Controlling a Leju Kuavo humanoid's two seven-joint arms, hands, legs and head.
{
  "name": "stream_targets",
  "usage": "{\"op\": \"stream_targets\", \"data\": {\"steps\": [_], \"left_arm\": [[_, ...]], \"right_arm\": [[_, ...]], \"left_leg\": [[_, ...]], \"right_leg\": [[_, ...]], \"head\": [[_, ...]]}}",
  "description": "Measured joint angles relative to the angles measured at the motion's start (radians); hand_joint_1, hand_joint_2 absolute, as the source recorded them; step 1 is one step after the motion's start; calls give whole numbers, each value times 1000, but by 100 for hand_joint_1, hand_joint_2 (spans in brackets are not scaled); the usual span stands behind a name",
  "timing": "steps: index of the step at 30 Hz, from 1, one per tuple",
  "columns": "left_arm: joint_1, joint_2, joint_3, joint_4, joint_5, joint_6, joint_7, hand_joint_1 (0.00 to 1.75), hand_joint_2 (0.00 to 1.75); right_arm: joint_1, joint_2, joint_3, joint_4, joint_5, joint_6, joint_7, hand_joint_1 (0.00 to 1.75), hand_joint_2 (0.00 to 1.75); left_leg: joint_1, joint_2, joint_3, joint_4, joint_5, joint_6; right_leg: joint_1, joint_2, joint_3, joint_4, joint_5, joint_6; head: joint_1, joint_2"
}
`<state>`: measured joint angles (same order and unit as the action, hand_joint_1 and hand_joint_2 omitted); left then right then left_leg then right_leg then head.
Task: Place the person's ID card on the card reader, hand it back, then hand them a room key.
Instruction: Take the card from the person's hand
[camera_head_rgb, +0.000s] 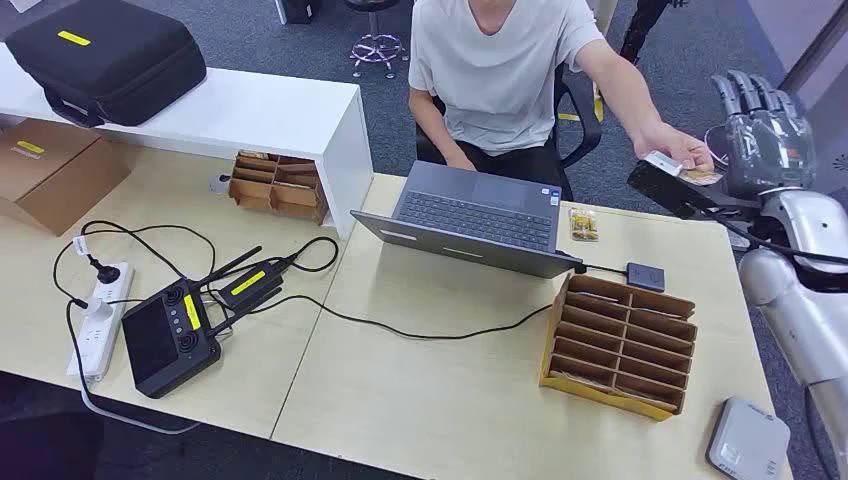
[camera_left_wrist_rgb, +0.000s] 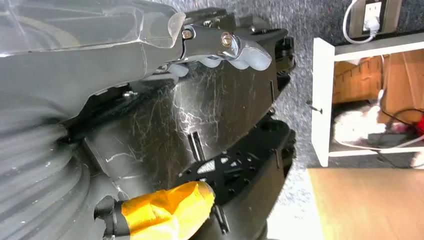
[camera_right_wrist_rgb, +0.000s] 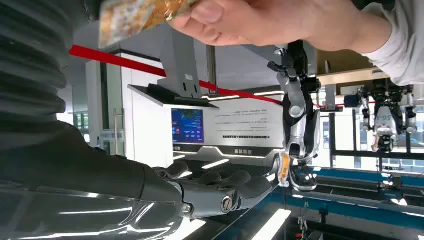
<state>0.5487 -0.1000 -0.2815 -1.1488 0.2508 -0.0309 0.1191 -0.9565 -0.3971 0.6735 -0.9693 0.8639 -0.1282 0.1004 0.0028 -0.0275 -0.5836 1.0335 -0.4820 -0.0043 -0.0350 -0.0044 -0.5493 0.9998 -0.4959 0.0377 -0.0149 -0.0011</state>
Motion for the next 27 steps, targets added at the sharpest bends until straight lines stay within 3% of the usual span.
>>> {"op": "stream_targets", "data": {"steps": [3, 7, 10, 19, 27], "left_arm": [[-7, 16, -23, 12, 68, 1, -28, 0, 175], [-46, 99, -164, 43, 301, 64, -111, 0, 175], [-61, 127, -211, 46, 325, 76, -120, 0, 175], [-84, 161, -267, 52, 337, 79, -125, 0, 175], [-108, 195, -346, 54, 472, 149, -178, 0, 175]], "right_arm": [[5, 1, 4, 0, -15, -1, -12, 175, 175], [15, 2, 7, -4, -57, -4, -23, 175, 175], [15, 2, 7, -5, -60, -5, -22, 175, 175], [15, 2, 7, -8, -61, -9, -21, 175, 175], [15, 0, 7, -12, -78, -15, -22, 175, 175]], "left_leg": [[0, 0, 0, 0, 0, 0], [0, -1, 0, 0, 0, 0], [0, -1, 0, 0, 0, 0], [0, -1, 0, 0, 0, 0], [0, -1, 0, 0, 0, 0]], "right_leg": [[0, 0, 0, 0, 0, 0], [0, 0, -1, 0, 0, 0], [0, 0, 0, 0, 0, 0], [0, 0, 0, 0, 0, 0], [0, 0, 0, 0, 0, 0]], "head": [[0, 0], [-1, 0], [-1, 0], [-1, 0], [-1, 0]]}}
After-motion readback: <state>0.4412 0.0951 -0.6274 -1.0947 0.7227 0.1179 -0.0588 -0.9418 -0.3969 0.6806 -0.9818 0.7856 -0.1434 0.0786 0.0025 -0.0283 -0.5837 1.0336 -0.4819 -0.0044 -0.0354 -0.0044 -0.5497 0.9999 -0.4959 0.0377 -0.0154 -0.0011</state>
